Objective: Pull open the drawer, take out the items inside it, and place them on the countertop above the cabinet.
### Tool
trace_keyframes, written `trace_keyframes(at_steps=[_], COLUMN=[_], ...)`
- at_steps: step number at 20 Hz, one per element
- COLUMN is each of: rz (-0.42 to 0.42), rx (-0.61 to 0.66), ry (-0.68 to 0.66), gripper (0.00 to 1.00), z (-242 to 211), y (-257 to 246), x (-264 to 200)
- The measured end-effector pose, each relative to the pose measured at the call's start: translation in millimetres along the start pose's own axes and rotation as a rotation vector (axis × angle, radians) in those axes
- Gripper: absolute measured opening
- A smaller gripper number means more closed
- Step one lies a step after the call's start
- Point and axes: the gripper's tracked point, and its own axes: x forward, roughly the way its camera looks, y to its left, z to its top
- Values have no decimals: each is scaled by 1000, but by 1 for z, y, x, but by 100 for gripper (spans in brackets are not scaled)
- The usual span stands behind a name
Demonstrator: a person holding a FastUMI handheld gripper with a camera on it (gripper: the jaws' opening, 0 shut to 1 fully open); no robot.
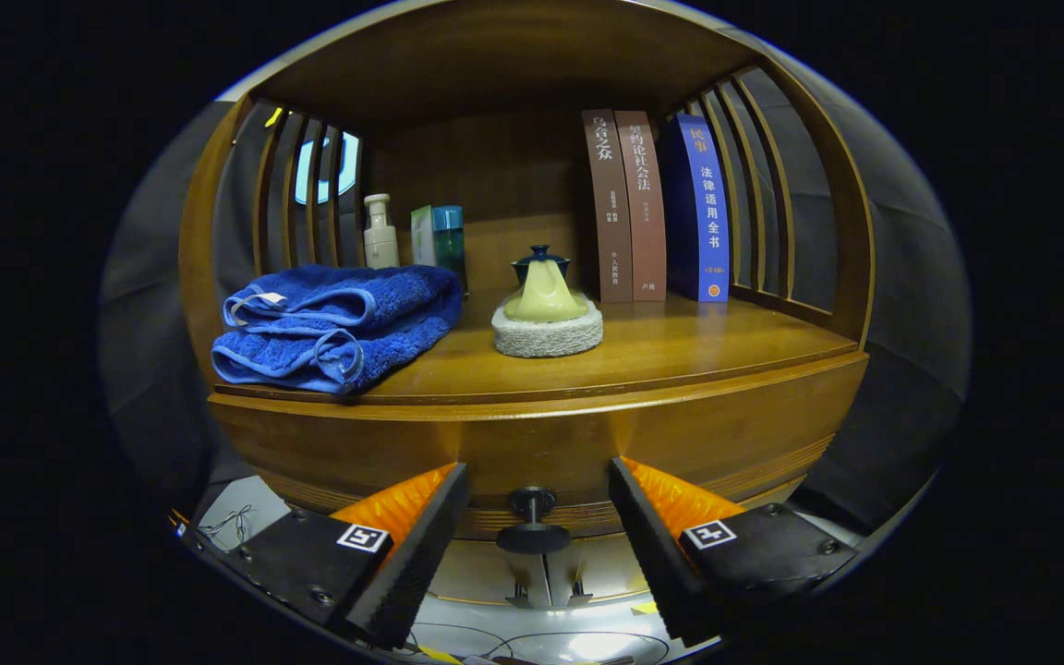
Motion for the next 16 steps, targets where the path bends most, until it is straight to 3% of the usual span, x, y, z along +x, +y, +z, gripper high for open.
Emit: trace_keyframes(at_steps=[7,16], rz=[10,64], rx=[-18,-67], ry=[-70,-228], gripper=[100,99], z=[45,189], y=[2,25], x=[-27,-117])
